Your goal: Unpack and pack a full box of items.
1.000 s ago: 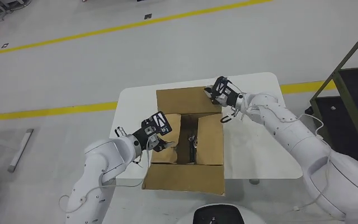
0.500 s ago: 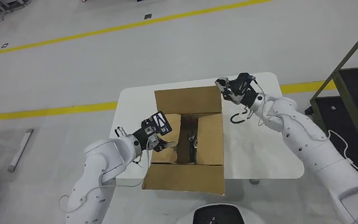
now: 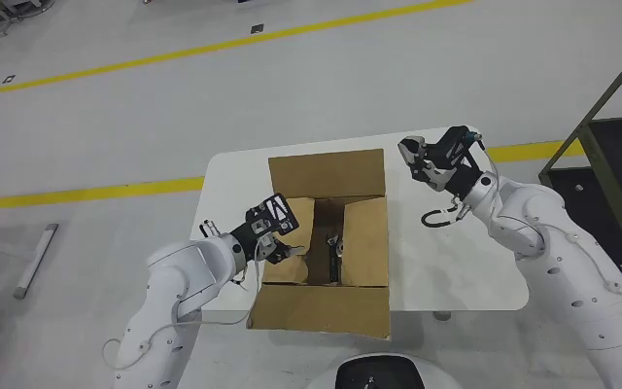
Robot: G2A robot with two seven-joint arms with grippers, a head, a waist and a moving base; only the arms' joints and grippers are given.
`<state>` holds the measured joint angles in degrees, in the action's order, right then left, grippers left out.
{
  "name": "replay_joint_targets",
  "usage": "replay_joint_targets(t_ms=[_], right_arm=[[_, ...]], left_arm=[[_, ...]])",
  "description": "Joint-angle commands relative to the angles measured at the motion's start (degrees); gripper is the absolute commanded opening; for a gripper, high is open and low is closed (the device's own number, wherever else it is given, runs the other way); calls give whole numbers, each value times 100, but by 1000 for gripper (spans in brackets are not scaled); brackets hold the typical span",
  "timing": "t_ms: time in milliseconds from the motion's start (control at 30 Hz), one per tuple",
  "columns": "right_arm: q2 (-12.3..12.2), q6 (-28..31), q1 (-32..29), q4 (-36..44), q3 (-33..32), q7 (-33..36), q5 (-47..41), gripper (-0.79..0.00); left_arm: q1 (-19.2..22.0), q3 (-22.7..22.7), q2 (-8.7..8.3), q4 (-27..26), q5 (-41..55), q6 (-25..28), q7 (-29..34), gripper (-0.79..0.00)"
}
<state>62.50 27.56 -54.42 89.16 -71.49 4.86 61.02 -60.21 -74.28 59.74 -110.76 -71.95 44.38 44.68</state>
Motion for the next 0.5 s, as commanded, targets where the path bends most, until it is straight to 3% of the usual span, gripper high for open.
replay_joint_targets(t_ms=[0,133,233,367,467], right_arm=[[0,0,-1,1,-1,1,-1,-785],[37,-430,-238,94,48,-137,-112,-785],[80,-1202,-576,352,69,-349,-87,-785],[135,-2265,-1191,830,66,-676,-98,-785],[149,-2704,-1549,1130,5,-798,0,-785]], left_arm=[[0,0,0,0,0,0,0,0],[0,0,0,0,0,0,0,0],[-13,2,1,2,3,-24,-25,0],[-81,91,19,-19,-3,-401,-200,0],[-53,208,50,-20,12,-802,-249,0]])
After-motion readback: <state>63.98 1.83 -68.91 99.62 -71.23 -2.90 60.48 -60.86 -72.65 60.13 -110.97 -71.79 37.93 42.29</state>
